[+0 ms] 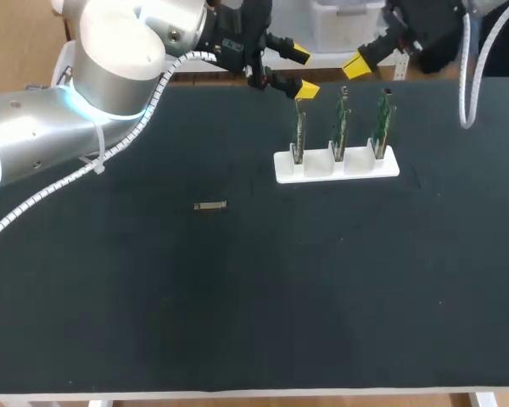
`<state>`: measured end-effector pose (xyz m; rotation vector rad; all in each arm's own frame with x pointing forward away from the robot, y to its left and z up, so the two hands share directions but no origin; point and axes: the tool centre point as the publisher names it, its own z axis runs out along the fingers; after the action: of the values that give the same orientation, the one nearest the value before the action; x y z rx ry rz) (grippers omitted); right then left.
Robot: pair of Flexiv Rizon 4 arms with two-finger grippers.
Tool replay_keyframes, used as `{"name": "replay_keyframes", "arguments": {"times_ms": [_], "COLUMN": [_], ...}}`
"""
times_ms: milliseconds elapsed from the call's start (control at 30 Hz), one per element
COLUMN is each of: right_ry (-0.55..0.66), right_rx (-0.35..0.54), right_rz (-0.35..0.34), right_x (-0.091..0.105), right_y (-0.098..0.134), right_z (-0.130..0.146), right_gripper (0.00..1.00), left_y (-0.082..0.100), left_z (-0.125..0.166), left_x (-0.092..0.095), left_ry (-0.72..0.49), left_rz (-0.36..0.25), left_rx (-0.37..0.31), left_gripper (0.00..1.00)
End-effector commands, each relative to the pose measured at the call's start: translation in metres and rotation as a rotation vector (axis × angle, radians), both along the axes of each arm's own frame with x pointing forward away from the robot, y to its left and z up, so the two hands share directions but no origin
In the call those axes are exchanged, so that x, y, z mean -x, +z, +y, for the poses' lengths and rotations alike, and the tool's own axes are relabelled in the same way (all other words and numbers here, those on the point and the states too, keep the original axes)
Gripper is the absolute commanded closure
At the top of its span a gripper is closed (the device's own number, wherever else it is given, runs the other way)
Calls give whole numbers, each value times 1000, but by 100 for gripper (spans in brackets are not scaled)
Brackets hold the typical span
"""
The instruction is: Pick up the optical module with the left hand, and insert it into the network port with the right hand.
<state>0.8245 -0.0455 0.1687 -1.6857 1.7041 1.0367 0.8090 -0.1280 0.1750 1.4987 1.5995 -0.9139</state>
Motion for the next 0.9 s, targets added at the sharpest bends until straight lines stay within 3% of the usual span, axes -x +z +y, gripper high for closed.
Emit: {"name": "replay_keyframes", "arguments": {"times_ms": [33, 367, 533, 900], "right_ry": [404, 378, 408, 484], "right_rx": [-56, -102, -160, -150], "right_rz": [284, 270, 298, 319], "right_x": [-7, -1, 3, 10], "right_y": [13, 26, 26, 22], "right_z": [-14, -57, -72, -99], "right_gripper": [100, 100, 100, 100], "left_y": [0, 0, 0, 0], "left_z": [-1, -1, -1, -1], "left_x": [1, 1, 1, 1], "left_ry": [3, 3, 3, 3], "left_rz": [0, 0, 0, 0], "left_rx": [-3, -3, -3, -3], "left_gripper": [0, 0, 0, 0]}}
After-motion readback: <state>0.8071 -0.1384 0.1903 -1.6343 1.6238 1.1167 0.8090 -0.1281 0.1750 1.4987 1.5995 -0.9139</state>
